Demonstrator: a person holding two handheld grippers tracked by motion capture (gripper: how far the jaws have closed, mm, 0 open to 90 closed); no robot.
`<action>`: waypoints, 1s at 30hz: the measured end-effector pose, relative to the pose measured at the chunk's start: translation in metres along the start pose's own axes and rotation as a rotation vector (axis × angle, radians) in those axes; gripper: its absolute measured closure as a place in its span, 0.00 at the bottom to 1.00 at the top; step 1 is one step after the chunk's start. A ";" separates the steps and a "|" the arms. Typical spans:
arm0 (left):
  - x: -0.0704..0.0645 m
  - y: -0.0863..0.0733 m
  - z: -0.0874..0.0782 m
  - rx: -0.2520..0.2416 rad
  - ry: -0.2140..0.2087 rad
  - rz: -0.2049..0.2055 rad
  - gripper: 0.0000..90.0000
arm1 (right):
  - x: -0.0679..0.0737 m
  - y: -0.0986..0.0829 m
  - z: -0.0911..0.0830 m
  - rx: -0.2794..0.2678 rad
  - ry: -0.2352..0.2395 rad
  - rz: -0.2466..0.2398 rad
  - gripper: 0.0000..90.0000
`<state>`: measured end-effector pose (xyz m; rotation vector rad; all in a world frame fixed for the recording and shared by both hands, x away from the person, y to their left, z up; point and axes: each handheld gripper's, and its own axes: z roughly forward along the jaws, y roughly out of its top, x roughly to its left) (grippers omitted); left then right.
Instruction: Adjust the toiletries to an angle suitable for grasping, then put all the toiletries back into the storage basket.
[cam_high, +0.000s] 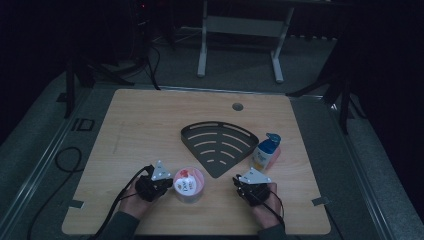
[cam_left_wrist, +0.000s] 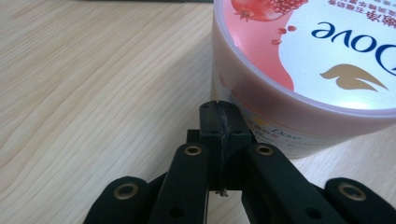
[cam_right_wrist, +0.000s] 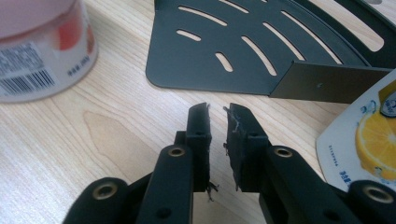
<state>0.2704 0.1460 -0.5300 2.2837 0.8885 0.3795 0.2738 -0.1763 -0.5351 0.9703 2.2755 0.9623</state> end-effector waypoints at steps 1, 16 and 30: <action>-0.001 0.001 0.001 -0.001 -0.010 0.010 0.99 | 0.000 0.000 0.000 0.001 -0.001 -0.008 0.83; 0.008 -0.011 -0.005 -0.002 -0.020 0.021 0.58 | -0.001 0.002 0.001 0.022 0.080 -0.040 0.58; 0.008 -0.021 -0.020 -0.079 -0.120 0.074 0.41 | 0.013 0.010 0.010 0.015 0.263 -0.081 0.56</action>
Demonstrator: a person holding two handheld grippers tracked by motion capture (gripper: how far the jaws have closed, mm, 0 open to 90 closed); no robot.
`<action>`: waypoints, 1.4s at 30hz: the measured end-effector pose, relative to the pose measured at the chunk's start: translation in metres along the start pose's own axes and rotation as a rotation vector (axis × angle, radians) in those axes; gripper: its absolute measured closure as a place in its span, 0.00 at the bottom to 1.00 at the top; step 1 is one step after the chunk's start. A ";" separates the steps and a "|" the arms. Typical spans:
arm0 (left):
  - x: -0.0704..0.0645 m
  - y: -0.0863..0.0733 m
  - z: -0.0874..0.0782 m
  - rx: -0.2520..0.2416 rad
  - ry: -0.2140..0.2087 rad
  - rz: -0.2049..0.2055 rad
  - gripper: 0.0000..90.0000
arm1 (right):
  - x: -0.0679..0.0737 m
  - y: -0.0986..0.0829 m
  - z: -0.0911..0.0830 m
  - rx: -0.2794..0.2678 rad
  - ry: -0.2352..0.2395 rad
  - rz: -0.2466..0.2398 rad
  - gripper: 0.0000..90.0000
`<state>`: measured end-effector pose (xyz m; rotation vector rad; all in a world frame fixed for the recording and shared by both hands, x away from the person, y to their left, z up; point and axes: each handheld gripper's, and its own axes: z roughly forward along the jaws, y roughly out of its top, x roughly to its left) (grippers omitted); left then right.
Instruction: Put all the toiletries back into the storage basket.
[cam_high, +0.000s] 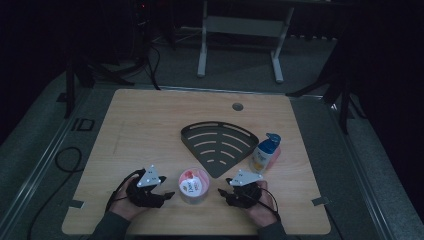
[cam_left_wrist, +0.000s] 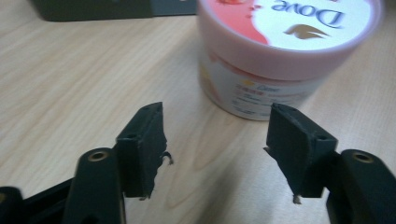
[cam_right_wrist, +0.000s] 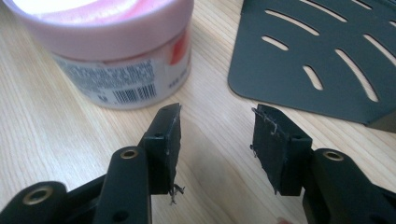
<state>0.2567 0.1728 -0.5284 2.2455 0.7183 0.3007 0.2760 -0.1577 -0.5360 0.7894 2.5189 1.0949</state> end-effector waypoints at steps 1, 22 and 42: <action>-0.001 0.000 0.001 -0.001 0.000 0.002 0.41 | 0.000 0.001 0.001 0.000 0.017 0.004 0.56; -0.008 0.009 0.012 -0.033 -0.085 0.081 0.38 | 0.009 0.017 0.017 -0.037 0.217 -0.113 0.40; -0.008 0.015 0.020 -0.050 -0.125 0.123 0.34 | 0.007 0.023 0.026 -0.034 0.303 -0.166 0.33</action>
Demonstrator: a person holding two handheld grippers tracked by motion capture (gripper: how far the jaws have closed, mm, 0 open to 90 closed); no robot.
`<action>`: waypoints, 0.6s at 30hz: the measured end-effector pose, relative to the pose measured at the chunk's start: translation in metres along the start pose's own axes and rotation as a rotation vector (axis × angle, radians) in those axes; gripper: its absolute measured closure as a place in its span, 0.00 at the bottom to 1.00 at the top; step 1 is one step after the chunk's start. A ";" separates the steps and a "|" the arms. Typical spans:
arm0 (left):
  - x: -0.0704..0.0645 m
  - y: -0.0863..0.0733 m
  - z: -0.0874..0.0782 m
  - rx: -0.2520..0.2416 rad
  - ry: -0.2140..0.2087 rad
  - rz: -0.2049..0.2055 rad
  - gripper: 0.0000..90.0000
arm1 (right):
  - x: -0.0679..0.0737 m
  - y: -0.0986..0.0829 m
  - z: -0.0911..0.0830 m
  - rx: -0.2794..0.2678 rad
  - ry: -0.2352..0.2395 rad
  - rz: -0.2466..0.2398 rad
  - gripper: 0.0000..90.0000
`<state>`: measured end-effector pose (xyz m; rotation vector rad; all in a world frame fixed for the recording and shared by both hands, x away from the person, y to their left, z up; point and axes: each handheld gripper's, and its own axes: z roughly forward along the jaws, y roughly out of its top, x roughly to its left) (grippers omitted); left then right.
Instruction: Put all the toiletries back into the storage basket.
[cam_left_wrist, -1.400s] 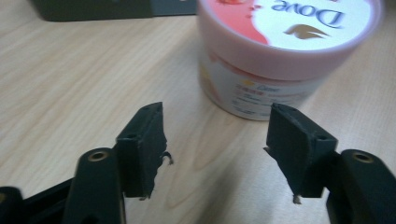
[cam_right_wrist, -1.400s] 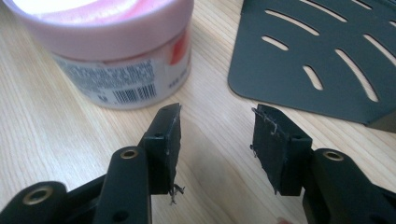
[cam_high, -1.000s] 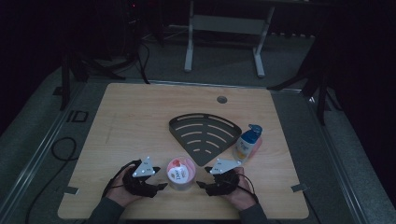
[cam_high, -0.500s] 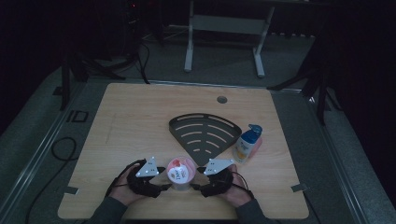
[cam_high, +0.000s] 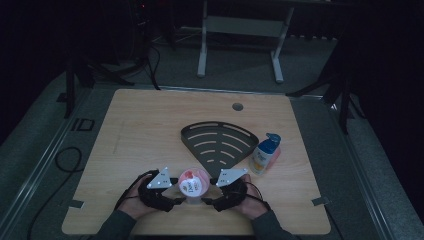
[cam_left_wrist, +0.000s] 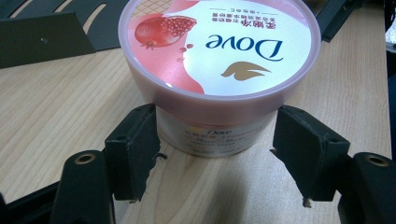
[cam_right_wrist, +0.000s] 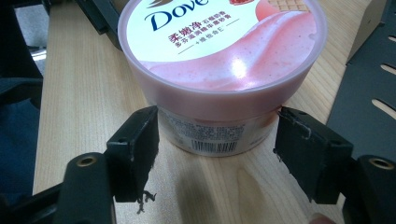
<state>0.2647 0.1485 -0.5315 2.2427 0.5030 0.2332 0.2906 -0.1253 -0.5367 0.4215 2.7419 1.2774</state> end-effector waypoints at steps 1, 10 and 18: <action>0.000 0.000 0.000 0.001 0.000 0.005 0.34 | -0.001 0.000 0.000 -0.001 0.004 0.000 0.33; 0.002 0.004 0.003 0.025 -0.004 0.038 0.30 | -0.004 0.006 -0.001 0.015 0.018 -0.034 0.30; -0.001 0.007 0.003 0.049 0.021 0.065 0.30 | -0.005 0.006 -0.001 0.012 0.015 -0.050 0.30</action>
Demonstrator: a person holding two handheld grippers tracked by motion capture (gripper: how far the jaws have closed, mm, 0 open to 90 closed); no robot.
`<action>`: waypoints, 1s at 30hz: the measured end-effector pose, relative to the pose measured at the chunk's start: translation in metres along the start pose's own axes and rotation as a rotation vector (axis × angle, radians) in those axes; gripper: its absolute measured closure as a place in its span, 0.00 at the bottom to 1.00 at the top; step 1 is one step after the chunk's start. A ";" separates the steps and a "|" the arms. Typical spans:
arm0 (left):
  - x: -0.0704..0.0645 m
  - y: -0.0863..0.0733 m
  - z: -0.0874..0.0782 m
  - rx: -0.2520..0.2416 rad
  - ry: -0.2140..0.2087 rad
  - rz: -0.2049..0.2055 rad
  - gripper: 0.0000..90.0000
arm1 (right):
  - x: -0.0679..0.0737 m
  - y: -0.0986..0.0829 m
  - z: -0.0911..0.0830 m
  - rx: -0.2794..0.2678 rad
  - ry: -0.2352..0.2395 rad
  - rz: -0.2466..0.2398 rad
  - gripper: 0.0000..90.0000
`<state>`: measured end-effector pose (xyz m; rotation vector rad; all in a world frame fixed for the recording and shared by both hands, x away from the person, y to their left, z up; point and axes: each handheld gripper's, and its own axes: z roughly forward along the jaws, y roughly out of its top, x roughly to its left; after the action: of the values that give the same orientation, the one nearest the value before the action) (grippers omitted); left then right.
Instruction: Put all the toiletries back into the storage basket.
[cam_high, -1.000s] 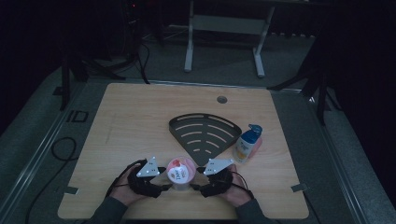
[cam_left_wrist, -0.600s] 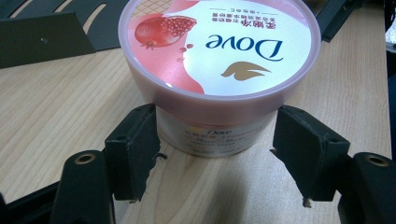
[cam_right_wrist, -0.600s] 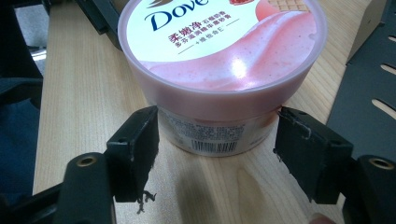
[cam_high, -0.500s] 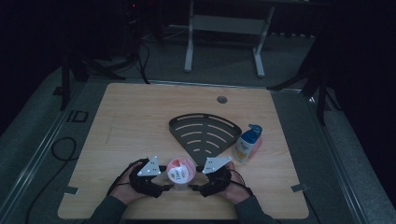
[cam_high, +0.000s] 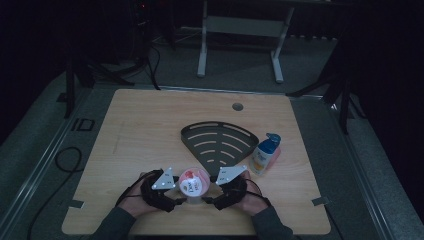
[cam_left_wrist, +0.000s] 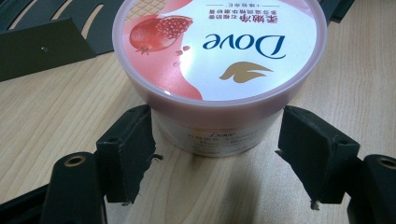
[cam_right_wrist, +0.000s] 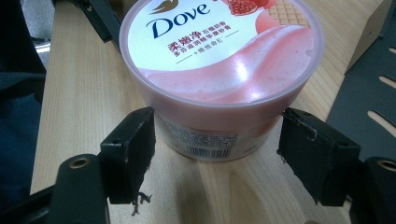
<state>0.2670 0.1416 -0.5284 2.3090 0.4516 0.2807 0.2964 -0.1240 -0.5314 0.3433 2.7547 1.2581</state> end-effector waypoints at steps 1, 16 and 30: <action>0.000 0.000 0.000 0.000 -0.001 0.000 0.30 | 0.001 0.000 0.000 0.001 -0.001 0.000 0.30; 0.001 0.003 -0.002 -0.010 -0.018 -0.035 0.29 | 0.001 0.004 -0.001 0.027 -0.005 -0.009 0.29; 0.003 0.005 -0.006 -0.021 -0.035 -0.058 0.29 | 0.001 0.006 -0.005 0.012 0.003 -0.002 0.29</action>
<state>0.2692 0.1434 -0.5203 2.2727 0.4955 0.2153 0.2958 -0.1231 -0.5235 0.3403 2.7655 1.2429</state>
